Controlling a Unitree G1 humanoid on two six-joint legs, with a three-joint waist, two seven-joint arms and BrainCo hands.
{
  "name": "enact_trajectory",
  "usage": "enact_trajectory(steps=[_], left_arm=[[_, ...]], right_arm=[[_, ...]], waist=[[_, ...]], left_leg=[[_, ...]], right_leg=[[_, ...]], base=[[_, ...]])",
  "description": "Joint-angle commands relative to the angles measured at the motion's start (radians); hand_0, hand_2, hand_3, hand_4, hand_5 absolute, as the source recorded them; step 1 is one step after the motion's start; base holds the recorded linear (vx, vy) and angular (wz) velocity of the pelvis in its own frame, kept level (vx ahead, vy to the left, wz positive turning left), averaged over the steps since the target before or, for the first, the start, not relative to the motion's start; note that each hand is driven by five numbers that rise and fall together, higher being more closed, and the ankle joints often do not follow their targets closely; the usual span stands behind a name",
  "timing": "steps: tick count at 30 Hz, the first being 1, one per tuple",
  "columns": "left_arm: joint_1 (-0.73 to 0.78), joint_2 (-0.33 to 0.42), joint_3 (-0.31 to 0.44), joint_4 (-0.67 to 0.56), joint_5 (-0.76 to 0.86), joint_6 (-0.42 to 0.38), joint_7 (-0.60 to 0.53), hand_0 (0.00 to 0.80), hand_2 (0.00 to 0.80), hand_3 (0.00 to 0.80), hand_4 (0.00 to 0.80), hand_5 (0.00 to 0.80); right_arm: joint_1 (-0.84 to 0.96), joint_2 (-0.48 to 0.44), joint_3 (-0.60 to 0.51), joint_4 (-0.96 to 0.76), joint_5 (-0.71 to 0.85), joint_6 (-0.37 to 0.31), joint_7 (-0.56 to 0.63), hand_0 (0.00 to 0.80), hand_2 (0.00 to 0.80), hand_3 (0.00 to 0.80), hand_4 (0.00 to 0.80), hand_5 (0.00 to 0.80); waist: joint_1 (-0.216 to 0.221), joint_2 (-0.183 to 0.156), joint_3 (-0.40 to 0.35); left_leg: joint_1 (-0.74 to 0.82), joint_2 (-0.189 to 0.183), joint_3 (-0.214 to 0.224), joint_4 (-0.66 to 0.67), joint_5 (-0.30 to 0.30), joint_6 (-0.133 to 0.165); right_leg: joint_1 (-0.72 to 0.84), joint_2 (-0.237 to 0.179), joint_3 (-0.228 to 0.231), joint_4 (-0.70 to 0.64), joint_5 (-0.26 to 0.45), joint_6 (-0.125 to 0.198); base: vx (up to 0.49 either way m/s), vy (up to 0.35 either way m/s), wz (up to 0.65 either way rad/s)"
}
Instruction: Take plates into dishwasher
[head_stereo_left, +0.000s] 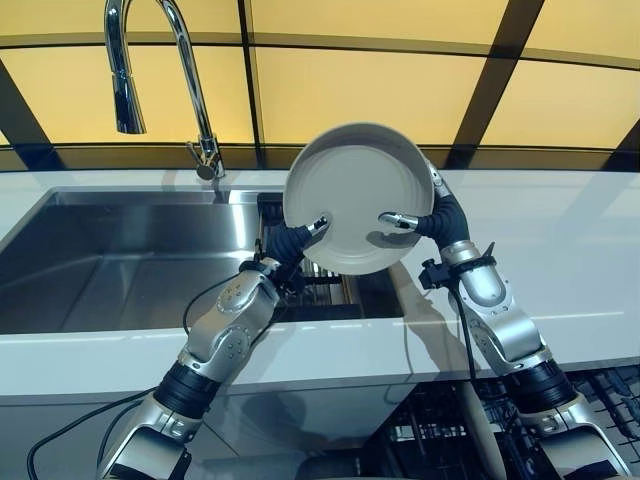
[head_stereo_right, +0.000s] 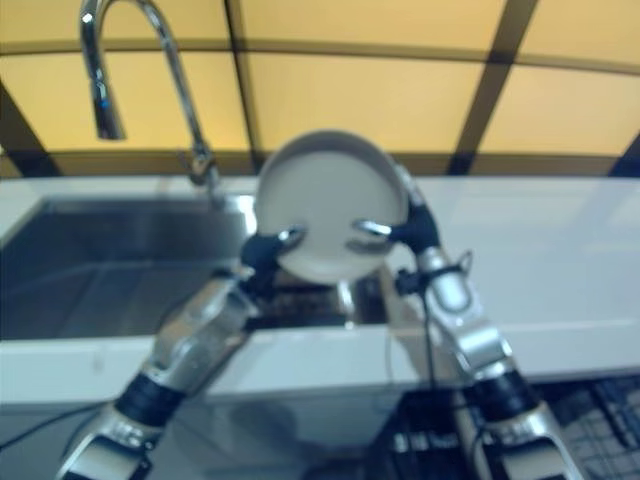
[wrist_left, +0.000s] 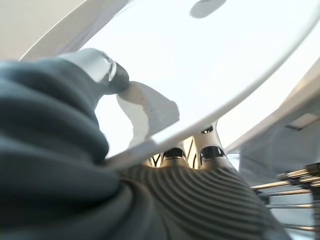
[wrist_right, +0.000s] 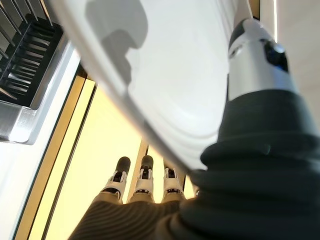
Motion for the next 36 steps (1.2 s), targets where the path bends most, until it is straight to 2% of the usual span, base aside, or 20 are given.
enact_trajectory(steps=[1, 12, 16, 17, 26, 31, 36], left_arm=[[-0.078, -0.037, 0.027, -0.048, 0.055, -0.126, 0.020, 0.800, 0.800, 0.800, 0.800, 0.800], [-0.105, 0.040, 0.080, -0.034, 0.327, -0.250, 0.149, 0.800, 0.800, 0.800, 0.800, 0.800], [-0.112, 0.082, 0.113, -0.032, 0.402, -0.277, 0.201, 0.800, 0.800, 0.800, 0.800, 0.800], [-0.109, 0.101, 0.127, -0.024, 0.469, -0.301, 0.229, 0.800, 0.800, 0.800, 0.800, 0.800], [-0.084, 0.197, 0.183, 0.007, 0.701, -0.361, 0.334, 0.800, 0.800, 0.800, 0.800, 0.800], [-0.111, 0.305, 0.181, 0.033, 0.917, -0.377, 0.402, 0.800, 0.800, 0.800, 0.800, 0.800], [-0.137, 0.396, 0.161, 0.050, 1.040, -0.383, 0.436, 0.800, 0.800, 0.800, 0.800, 0.800]], right_arm=[[-0.044, 0.001, -0.084, -0.033, -0.006, -0.064, -0.019, 0.000, 0.000, 0.000, 0.000, 0.000], [-0.036, -0.013, -0.104, -0.023, 0.000, -0.067, -0.018, 0.000, 0.000, 0.000, 0.000, 0.000], [-0.031, -0.019, -0.118, -0.022, 0.005, -0.068, -0.013, 0.000, 0.000, 0.000, 0.000, 0.000], [-0.024, -0.020, -0.125, -0.020, 0.008, -0.072, -0.009, 0.000, 0.000, 0.000, 0.000, 0.000], [-0.007, -0.045, -0.156, -0.020, 0.024, -0.081, -0.001, 0.000, 0.000, 0.000, 0.000, 0.000], [-0.008, -0.103, -0.181, -0.022, -0.028, -0.084, 0.009, 0.000, 0.000, 0.000, 0.000, 0.000], [-0.023, -0.176, -0.196, -0.012, -0.002, -0.064, 0.048, 0.000, 0.000, 0.000, 0.000, 0.000]], waist=[[0.006, 0.031, -0.024], [0.010, 0.026, -0.029], [0.013, 0.026, -0.031], [0.015, 0.027, -0.033], [0.027, 0.027, -0.040], [0.022, 0.030, -0.046], [0.020, 0.031, -0.048]], left_leg=[[-0.002, -0.011, 0.059, 0.003, -0.062, 0.006], [0.000, -0.012, 0.057, 0.003, -0.063, 0.003], [0.001, -0.011, 0.054, 0.003, -0.064, 0.002], [0.002, -0.012, 0.049, 0.003, -0.065, 0.002], [0.008, -0.014, 0.035, 0.003, -0.069, 0.003], [0.007, -0.015, 0.037, 0.003, -0.071, -0.001], [0.005, -0.019, 0.029, 0.003, -0.071, -0.003]], right_leg=[[0.020, 0.061, -0.022, 0.003, -0.055, 0.006], [0.023, 0.060, -0.024, 0.003, -0.056, 0.005], [0.023, 0.061, -0.024, 0.003, -0.057, 0.004], [0.023, 0.062, -0.022, 0.003, -0.058, 0.003], [0.023, 0.064, -0.013, 0.003, -0.063, 0.000], [0.021, 0.065, -0.009, 0.003, -0.063, 0.002], [0.021, 0.067, -0.004, 0.003, -0.062, 0.003]], base=[[0.000, 0.000, 0.00], [0.000, 0.000, 0.00], [0.000, 0.000, 0.00], [0.000, 0.000, 0.00], [0.000, 0.001, -0.01], [-0.002, 0.008, -0.06], [0.000, 0.000, 0.00]])
